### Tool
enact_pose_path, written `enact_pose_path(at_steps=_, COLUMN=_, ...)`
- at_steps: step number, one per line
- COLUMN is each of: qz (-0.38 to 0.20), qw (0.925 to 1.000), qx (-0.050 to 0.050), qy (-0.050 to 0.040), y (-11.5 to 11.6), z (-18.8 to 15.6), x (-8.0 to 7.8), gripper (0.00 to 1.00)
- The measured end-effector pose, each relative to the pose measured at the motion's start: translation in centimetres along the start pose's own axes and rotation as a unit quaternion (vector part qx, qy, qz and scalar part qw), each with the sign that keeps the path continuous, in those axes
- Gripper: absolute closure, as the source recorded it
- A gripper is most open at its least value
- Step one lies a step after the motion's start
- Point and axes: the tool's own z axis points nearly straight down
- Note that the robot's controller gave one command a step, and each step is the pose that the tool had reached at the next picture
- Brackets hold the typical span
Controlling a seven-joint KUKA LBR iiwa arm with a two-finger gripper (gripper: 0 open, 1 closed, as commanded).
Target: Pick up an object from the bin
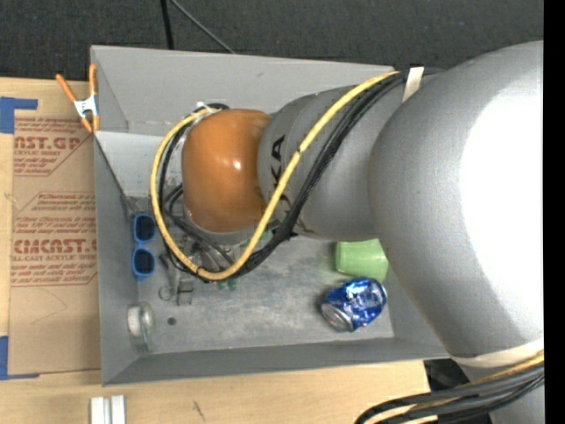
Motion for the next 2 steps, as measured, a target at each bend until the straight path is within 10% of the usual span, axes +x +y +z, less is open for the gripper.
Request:
enact_pose_path(at_steps=1, qz=0.001, qw=1.0000, qx=0.000, qy=-0.0008, y=0.0, z=0.0, x=-0.1, gripper=0.00)
enact_pose_path(at_steps=2, qz=0.016, qw=0.9999, qx=0.001, qy=-0.0012, y=-2.9, z=7.3, x=-6.2, gripper=0.00)
